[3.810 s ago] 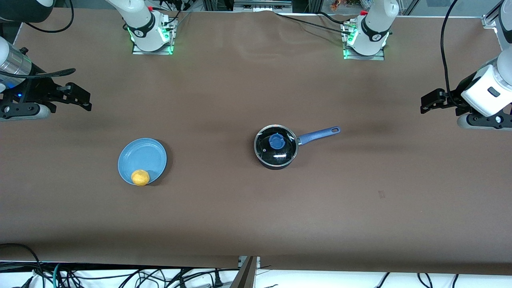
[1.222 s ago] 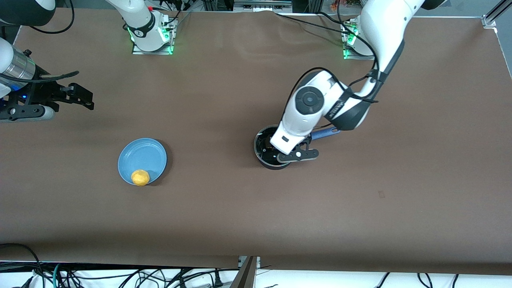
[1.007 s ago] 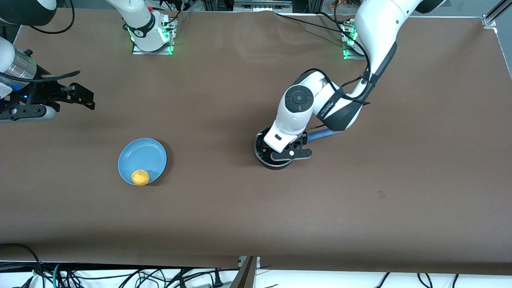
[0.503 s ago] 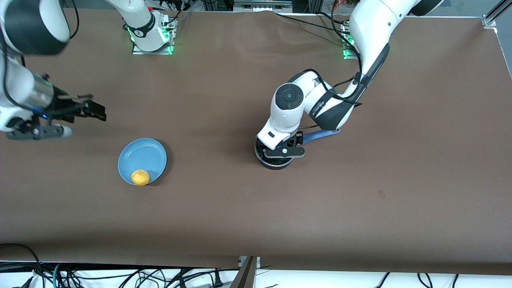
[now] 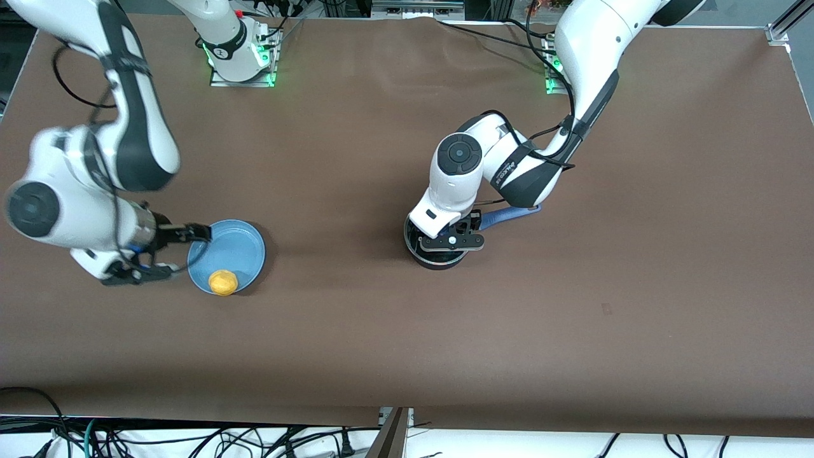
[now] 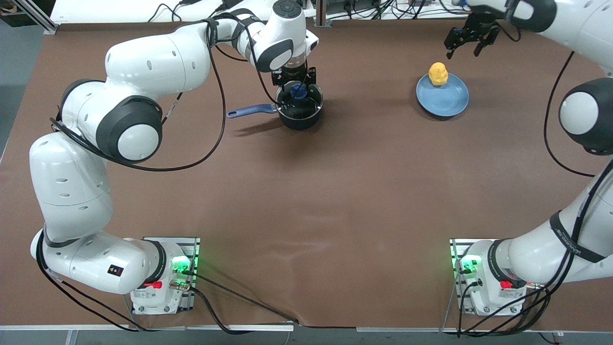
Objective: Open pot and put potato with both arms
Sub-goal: 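Grasp the lid knob with the left gripper while the right gripper reaches the potato, then grasp the yellow potato with the right gripper and lift it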
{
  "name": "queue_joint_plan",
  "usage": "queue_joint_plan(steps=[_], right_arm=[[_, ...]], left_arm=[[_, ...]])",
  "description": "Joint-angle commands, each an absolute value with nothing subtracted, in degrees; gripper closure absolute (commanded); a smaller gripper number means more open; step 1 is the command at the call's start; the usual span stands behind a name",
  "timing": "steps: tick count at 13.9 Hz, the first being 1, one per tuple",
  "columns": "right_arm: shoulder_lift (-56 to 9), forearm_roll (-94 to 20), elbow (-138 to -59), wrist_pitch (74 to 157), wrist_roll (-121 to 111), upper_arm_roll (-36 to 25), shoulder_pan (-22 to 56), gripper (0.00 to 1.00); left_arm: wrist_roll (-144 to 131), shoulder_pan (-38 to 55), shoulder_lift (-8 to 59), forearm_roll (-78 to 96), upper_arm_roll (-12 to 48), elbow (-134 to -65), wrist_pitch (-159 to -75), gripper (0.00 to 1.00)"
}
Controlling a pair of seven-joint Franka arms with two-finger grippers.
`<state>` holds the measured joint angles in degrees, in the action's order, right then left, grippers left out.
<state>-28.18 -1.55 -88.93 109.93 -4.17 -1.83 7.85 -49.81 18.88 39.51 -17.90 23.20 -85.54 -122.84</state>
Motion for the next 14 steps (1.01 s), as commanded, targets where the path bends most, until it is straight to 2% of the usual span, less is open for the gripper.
queue_joint_plan(steps=[1,11,14], right_arm=[[-32.9,-1.5,-87.9,114.6,-9.7,-1.8,8.1,0.0],[-40.8,0.4,-87.7,125.2,-13.6,-1.8,7.6,0.0],[-42.1,0.1,-87.7,127.5,-13.6,-1.8,7.6,0.05]], left_arm=[[-50.9,19.3,40.3,-20.0,23.6,-84.4,-122.7,0.13],[-50.9,19.3,40.2,-20.0,23.6,-84.3,-122.7,0.38],[-50.9,19.3,40.2,-20.0,23.6,-84.3,-122.6,0.44]])
